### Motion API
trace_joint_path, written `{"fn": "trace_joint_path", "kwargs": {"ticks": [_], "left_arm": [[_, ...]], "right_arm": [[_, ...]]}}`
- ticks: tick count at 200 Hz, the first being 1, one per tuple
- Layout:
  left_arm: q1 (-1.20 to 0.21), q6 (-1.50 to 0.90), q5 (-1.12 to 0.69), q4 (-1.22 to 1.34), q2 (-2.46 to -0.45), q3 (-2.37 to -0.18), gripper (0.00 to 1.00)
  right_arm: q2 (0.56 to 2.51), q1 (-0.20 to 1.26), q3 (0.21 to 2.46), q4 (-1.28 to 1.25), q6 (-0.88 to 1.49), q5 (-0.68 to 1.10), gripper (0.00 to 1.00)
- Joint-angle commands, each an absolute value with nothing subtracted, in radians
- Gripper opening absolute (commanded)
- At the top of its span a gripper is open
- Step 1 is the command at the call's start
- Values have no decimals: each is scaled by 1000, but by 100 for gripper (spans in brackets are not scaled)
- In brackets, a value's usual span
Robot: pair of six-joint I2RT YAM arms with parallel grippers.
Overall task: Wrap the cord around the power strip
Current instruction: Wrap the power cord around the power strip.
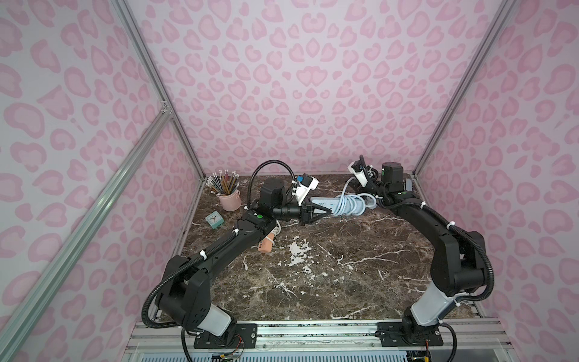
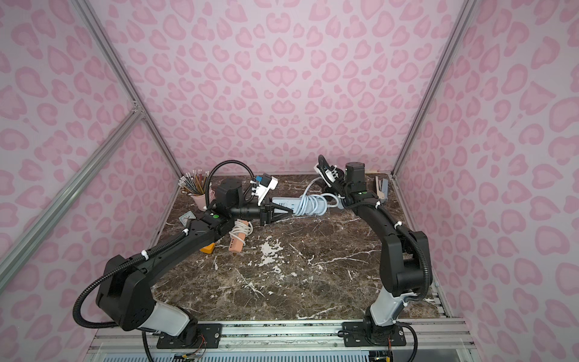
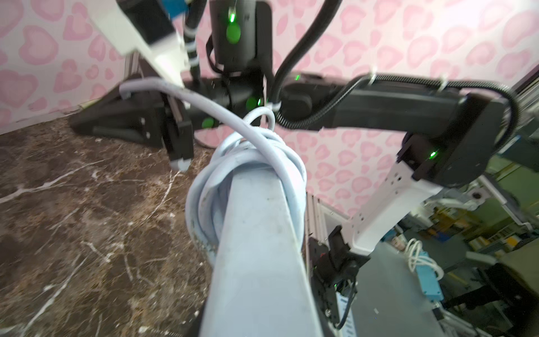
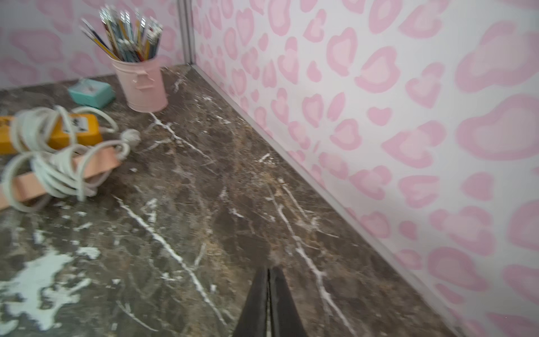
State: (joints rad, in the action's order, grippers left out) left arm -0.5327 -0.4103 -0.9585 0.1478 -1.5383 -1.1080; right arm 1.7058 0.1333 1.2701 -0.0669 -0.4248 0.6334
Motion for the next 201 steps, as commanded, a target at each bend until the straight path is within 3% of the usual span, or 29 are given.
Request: {"fn": "trace_joint_path", "kwargs": {"ticks": [1,26,63,78,95,139,176,201], "left_arm": [[-532,-613,-1097,564,-1542,-1131,3],[-519,-673,-1015,628,-1555,-1125,3],[-509,-721,-934,657,-1568,-1117,3],[-505,-726,-911,652,-1571,-1119,3],[-499,-740,-885,658,-1572,-1120,3],[-484,-782,-816,687,-1574,-1118,3],[-424,-776,-678,632,-1574,-1122,3],[-420,-503,-527,283,-1608,-1228,3]], "right_arm": [[1673,140,1164,-238,-170,727,16],[1616,144,1054,-338,-55,729,33],[1530,120,936,-421,41,760,36],[1508,120,911,-426,46,761,32],[1492,127,895,-418,50,743,19],[1434,191,833,-472,81,646,0],[1365,325,804,-365,-29,406,0],[1324,521,818,-215,-283,144,0]]}}
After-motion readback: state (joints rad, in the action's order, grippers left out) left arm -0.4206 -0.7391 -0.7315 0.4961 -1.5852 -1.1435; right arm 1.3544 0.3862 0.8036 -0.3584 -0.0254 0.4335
